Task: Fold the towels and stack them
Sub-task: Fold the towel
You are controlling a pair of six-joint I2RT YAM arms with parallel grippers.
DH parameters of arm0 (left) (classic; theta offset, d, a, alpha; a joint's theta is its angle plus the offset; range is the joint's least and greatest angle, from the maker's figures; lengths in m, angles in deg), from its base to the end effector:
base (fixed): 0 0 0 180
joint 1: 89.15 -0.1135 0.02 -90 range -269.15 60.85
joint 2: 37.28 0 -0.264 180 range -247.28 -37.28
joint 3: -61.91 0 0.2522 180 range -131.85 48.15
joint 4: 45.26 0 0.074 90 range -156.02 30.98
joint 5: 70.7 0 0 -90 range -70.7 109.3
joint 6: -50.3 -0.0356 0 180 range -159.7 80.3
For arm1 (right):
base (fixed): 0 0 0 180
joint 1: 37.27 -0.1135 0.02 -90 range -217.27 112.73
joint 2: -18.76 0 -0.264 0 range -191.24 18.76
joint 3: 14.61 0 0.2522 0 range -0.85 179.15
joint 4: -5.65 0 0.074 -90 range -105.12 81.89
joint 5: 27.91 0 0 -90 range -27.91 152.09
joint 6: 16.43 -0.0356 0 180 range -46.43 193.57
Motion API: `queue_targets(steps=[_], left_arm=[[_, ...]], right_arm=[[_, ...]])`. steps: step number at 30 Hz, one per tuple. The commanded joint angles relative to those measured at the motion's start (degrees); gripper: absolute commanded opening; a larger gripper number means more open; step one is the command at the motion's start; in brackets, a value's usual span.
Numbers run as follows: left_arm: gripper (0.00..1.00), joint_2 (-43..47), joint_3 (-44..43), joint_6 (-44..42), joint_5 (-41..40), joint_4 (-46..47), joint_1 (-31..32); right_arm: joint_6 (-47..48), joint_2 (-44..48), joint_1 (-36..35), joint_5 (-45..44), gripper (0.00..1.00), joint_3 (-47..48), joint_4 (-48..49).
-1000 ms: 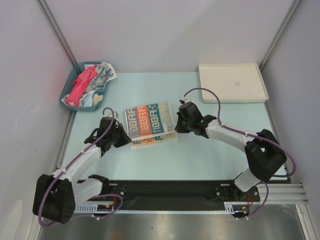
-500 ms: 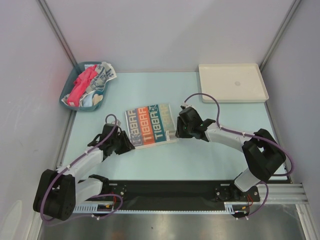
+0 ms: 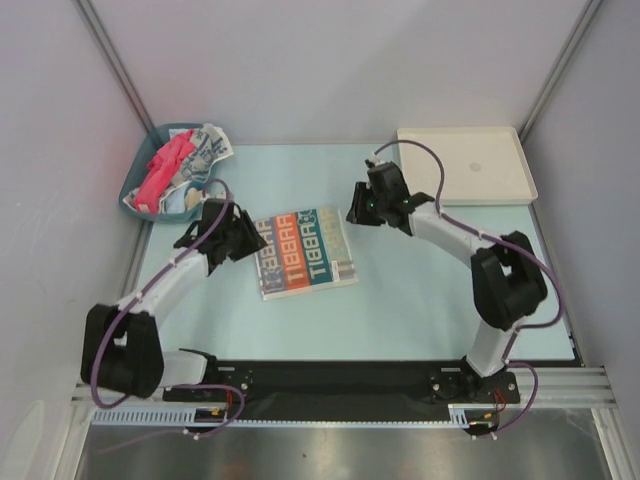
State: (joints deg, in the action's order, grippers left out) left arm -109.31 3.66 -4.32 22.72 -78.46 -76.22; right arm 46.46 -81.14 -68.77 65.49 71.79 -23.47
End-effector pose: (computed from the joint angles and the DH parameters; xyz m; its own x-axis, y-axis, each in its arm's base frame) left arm 0.2512 -0.0599 0.2245 -0.7333 -0.4247 -0.5310 -0.1981 0.8805 -0.4306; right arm 0.3325 0.2062 0.2405 -0.7686 0.0625 -0.6367 -0.2343 0.8986 0.3711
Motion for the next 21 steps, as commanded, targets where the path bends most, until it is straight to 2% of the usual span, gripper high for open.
queue_targets(steps=[1, 3, 6, 11, 21], left_arm=[[0.45, -8.6, -7.5, -2.7, -0.2, 3.7, -2.2], [0.43, -15.1, -13.1, -4.1, 1.1, 4.2, -2.7], [0.4, -22.8, -19.6, -5.0, 2.6, 4.2, -3.3], [0.35, -30.5, -25.7, -5.3, 4.7, 3.9, -4.7], [0.33, -38.3, -28.9, -5.1, 4.9, 4.7, -7.0]], right_arm=[[2.1, -9.2, 2.5, 8.5, 0.32, 11.8, 2.3], [1.7, -15.5, 3.0, 10.3, 0.25, 16.8, 1.0], [0.7, -21.0, 3.0, 13.7, 0.2, 26.1, -0.7], [0.2, -29.5, 2.5, 17.4, 0.19, 34.0, -1.9], [-0.2, -37.5, 5.6, 17.3, 0.17, 35.9, -0.8]])
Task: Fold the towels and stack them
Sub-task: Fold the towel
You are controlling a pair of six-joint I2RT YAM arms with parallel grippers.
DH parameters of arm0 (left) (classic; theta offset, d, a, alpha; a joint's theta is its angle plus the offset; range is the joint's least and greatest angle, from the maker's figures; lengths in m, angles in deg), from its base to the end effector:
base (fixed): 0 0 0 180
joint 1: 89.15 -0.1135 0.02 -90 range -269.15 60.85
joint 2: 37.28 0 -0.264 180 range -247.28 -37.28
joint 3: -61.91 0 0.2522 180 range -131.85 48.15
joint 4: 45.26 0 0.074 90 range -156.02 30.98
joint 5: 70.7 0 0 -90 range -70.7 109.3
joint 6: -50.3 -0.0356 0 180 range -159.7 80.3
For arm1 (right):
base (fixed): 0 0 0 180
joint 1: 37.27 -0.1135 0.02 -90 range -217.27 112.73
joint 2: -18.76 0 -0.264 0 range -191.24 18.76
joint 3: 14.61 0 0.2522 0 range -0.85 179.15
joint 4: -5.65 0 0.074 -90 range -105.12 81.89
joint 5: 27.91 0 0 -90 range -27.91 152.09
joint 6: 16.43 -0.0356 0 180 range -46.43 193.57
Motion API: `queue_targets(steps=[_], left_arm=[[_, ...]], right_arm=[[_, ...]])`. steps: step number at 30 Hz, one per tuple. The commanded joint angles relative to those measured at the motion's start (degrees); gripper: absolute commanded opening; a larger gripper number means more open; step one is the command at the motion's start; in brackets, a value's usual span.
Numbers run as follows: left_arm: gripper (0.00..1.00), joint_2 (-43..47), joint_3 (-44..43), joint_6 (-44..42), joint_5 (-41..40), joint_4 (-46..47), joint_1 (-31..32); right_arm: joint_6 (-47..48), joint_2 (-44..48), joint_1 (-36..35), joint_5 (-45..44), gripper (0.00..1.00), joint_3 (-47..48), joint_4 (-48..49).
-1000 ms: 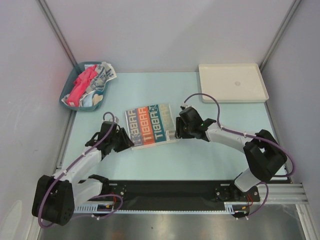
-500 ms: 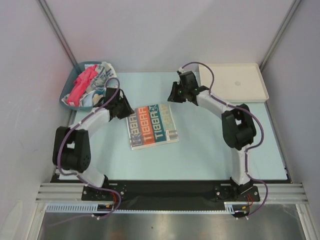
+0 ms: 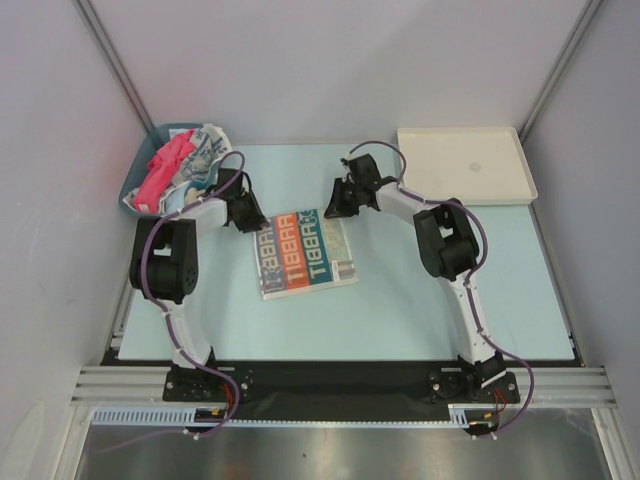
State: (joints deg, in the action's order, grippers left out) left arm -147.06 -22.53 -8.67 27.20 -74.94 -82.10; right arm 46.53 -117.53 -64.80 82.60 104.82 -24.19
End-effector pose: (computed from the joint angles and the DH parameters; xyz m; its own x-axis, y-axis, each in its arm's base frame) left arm 0.3963 -0.0539 0.1645 -0.7998 -0.4156 -0.4332 -0.2480 0.8859 -0.3920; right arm 0.4605 0.2541 0.1447 -0.8685 0.0275 -0.4949 -0.2820 0.7938 0.5389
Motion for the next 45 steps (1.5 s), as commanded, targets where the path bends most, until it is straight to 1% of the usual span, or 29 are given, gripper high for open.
queue_targets(steps=[1, 5, 10, 16, 21, 28, 37, 45], left_arm=[[0.33, -0.9, -2.9, -0.7, -0.1, 1.1, -1.2], [0.33, -2.4, -4.2, -0.9, -1.6, 0.3, -1.5], [0.34, -3.6, -5.7, -0.9, -1.7, -0.4, -1.5], [0.38, -0.5, -6.1, -1.1, -1.1, -0.5, -1.5], [0.38, 1.1, -6.8, -0.8, 0.0, -1.7, -1.5], [0.44, 4.7, -5.4, -1.5, -1.9, -2.8, -1.5], [0.44, 2.4, -6.4, -2.5, -6.6, -6.3, -1.5], [0.46, -0.6, -7.2, -3.3, -7.0, -6.3, -1.5]], right_arm=[[-0.2, -1.3, 2.0, 0.1, 0.17, 2.7, -0.2], [-0.3, -1.2, 3.9, 0.0, 0.17, 2.1, 0.4], [0.1, -0.3, 4.4, 0.4, 0.17, 2.3, 0.5], [0.9, 1.9, 4.9, -0.6, 0.18, 1.9, 0.1], [3.0, 3.1, 4.8, -4.1, 0.2, 2.1, -1.0], [4.6, 5.6, 4.5, -6.8, 0.21, 0.3, -0.5], [5.7, 5.6, 3.9, -7.5, 0.25, 1.1, -1.1], [7.0, 4.0, 2.7, -8.7, 0.32, 2.3, -2.3]])
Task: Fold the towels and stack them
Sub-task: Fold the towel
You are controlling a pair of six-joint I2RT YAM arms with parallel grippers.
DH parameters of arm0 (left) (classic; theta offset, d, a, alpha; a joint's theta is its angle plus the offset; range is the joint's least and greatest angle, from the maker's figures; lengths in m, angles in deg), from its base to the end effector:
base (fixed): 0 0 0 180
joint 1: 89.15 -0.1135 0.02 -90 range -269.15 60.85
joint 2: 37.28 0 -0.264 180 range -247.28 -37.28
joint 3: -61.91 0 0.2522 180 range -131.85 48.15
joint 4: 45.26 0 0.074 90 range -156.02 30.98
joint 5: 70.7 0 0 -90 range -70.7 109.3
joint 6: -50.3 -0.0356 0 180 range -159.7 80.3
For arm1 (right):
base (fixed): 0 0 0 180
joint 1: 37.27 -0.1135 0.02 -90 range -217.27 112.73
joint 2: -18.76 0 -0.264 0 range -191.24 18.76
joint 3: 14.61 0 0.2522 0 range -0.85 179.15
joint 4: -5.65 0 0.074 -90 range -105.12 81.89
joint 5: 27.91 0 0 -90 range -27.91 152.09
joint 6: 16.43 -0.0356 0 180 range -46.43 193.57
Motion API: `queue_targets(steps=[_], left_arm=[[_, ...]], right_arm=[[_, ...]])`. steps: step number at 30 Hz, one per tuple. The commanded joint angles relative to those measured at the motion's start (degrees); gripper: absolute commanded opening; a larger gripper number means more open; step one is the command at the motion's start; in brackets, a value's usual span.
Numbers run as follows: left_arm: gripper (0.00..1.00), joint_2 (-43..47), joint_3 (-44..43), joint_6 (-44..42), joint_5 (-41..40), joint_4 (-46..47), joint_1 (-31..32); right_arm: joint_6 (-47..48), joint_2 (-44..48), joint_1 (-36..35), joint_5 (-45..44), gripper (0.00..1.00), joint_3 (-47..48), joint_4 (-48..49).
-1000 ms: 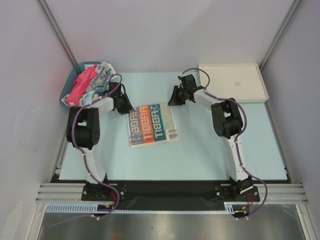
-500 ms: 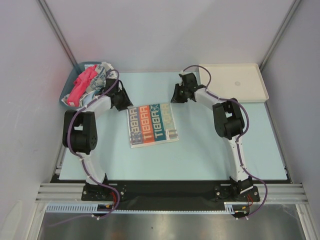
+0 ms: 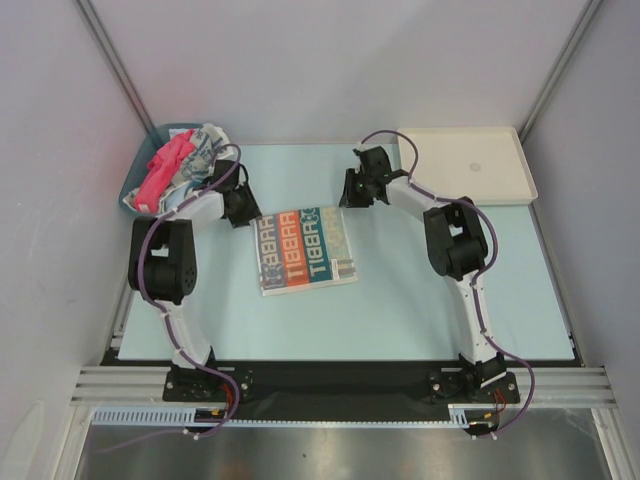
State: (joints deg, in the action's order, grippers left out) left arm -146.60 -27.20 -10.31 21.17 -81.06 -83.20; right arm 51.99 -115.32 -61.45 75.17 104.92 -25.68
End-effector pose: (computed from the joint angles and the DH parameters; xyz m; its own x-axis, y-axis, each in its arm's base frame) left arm 0.4030 -0.0432 0.1846 -0.7783 -0.4120 -0.4738 -0.2986 0.9067 -0.2979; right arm 0.4742 0.2217 0.1618 -0.8086 0.0297 -0.5876 -0.2638 0.8744 0.4071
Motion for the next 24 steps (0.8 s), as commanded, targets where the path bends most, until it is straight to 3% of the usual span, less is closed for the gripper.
queue_targets(steps=[1, 24], left_arm=[[0.47, -1.9, -2.9, -1.7, -1.1, -0.3, -0.4], [0.42, -7.8, -2.7, -1.4, -1.0, 2.3, -0.4]], right_arm=[[1.5, 1.6, -0.8, -1.5, 0.33, 2.3, -1.0], [2.2, -3.7, -2.2, -3.4, 0.35, 5.4, -2.1]])
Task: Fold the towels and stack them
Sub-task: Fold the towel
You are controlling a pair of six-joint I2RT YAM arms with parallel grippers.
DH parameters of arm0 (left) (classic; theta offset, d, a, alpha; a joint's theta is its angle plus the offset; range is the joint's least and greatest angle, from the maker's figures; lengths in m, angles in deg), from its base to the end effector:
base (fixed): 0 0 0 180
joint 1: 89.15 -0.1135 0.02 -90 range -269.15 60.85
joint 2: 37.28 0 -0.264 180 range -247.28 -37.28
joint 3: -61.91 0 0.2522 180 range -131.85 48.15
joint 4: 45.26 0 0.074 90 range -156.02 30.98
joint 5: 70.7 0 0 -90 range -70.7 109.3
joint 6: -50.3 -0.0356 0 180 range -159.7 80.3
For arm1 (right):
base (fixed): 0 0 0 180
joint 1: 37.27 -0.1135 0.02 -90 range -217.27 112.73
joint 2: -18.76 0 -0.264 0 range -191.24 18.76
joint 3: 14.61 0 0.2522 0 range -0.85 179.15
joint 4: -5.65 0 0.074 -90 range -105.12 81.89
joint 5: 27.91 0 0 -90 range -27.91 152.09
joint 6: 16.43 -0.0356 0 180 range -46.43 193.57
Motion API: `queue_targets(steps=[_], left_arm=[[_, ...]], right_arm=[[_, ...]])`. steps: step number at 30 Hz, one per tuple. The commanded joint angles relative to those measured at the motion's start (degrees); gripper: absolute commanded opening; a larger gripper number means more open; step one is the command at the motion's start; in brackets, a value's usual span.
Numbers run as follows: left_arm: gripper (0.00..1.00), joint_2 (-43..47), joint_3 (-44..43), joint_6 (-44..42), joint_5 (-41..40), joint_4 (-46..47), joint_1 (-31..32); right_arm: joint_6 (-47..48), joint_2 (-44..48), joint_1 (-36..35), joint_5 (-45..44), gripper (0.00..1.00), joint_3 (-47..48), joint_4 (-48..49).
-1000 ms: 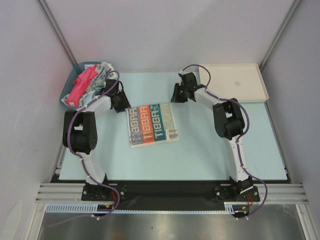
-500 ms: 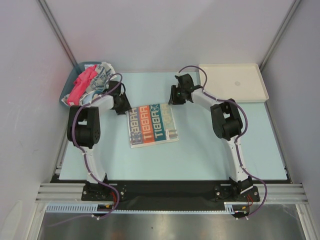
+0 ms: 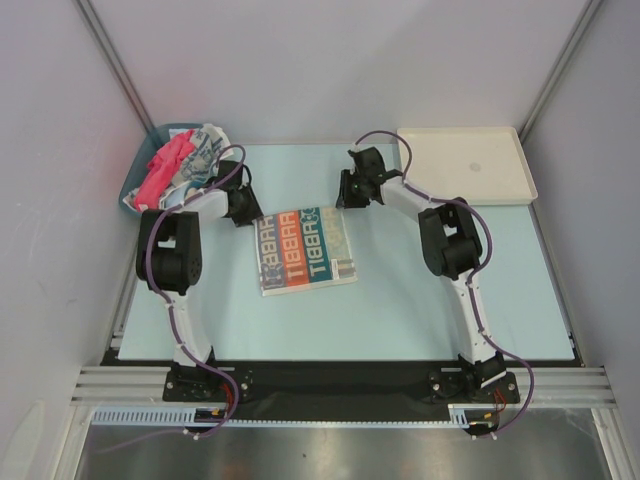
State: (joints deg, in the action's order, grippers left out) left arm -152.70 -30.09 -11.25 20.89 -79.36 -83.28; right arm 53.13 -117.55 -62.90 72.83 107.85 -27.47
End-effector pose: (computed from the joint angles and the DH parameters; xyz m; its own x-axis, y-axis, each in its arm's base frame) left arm 0.4213 -0.0443 0.1593 -0.7936 -0.3971 -0.4610 -0.2968 0.9140 -0.2764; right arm 0.4751 0.2353 0.1558 -0.8060 -0.0062 -0.5918 -0.2755 0.8889 0.3660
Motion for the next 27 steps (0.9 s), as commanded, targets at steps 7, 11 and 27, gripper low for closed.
queue_targets(steps=[7, 11, 27], left_arm=[[0.31, -1.6, 0.2, -0.6, -0.2, 0.9, -0.3], [0.21, -1.3, 0.1, -0.8, 0.3, 1.0, -0.3], [0.0, 8.0, 3.3, -2.2, 2.4, 9.1, -0.3]], right_arm=[[0.8, -2.1, -1.3, -1.4, 0.3, 2.9, -0.5], [1.0, -2.0, -1.0, -1.8, 0.2, 3.1, -0.6], [0.9, 4.8, 0.1, -2.7, 0.01, 0.4, 4.2]])
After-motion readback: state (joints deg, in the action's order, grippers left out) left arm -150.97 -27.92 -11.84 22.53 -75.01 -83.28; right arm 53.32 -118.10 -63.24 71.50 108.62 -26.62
